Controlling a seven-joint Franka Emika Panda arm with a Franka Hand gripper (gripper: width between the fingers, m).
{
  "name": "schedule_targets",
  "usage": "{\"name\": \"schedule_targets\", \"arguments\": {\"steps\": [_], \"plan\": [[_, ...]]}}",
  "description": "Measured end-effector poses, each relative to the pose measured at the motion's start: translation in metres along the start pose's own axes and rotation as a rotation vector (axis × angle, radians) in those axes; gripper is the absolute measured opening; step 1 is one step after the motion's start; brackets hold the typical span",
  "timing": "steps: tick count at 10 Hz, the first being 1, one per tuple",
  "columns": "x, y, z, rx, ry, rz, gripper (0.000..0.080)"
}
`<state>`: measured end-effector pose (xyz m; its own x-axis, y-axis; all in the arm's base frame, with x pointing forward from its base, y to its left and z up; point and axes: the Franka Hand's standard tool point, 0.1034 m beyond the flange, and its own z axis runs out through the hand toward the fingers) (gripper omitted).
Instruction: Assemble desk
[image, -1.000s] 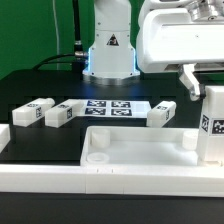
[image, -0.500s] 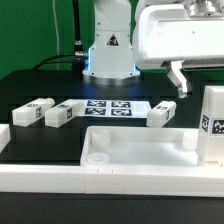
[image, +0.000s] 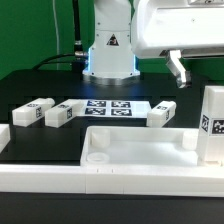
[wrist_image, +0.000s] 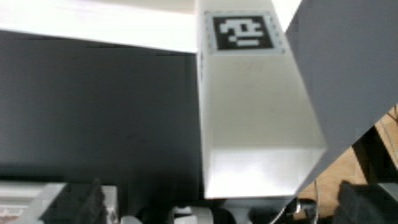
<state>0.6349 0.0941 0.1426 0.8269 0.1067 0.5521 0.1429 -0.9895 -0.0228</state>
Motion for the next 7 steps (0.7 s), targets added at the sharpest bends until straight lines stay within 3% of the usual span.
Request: {"name": "schedule_targets", "arguments": {"steps": [1, 2, 4, 7], "plan": [[-0.001, 0.0, 0.001, 0.0, -0.002, 0.0, 0.0649], [-0.01, -0.004, 0.006, 0.017, -0.083, 0.012, 0.0649], [-0.002, -0.01, 0.007, 0.049, -0.204, 0.017, 0.0649], [-0.012, -0.014, 0.012, 0.089, -0.417, 0.014, 0.0649]]}}
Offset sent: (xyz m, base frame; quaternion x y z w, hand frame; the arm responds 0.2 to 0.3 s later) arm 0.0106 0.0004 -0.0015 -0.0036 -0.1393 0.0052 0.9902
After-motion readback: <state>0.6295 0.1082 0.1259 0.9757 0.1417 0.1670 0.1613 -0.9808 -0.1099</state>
